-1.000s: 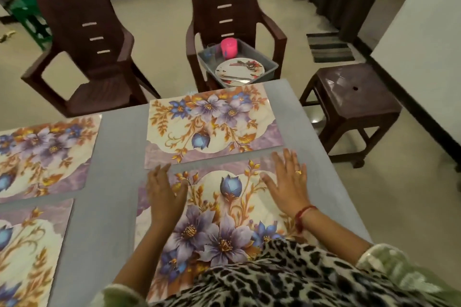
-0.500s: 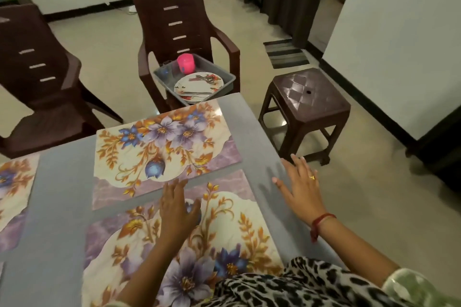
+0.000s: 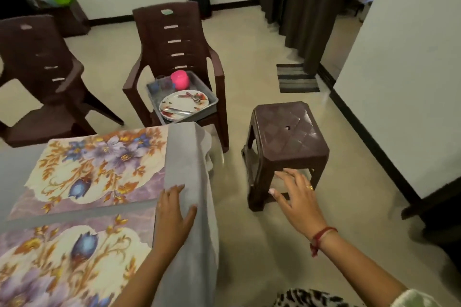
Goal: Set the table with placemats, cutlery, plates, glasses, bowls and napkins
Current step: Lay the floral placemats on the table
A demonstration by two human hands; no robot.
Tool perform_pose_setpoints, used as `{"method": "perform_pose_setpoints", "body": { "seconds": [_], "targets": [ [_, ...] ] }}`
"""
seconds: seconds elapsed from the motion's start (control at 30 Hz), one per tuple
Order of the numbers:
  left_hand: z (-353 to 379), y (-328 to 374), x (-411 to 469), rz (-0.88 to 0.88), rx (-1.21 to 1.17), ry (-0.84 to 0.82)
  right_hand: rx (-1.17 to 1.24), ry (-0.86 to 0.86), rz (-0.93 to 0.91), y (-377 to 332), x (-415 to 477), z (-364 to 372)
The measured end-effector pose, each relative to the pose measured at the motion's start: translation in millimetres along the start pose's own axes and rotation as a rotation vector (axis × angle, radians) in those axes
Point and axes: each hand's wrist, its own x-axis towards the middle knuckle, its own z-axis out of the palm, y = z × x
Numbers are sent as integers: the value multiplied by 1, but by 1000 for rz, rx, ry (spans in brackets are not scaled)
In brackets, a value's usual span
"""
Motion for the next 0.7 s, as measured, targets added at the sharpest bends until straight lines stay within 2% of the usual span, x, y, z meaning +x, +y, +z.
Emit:
{"method": "perform_pose_setpoints", "body": {
  "seconds": [0.23, 0.7],
  "targets": [
    [20, 54, 1, -77, -37, 45, 118, 4, -45, 31, 24, -16],
    [13, 41, 32, -224, -58, 181, 123, -163, -203, 19, 97, 0]
  ]
}}
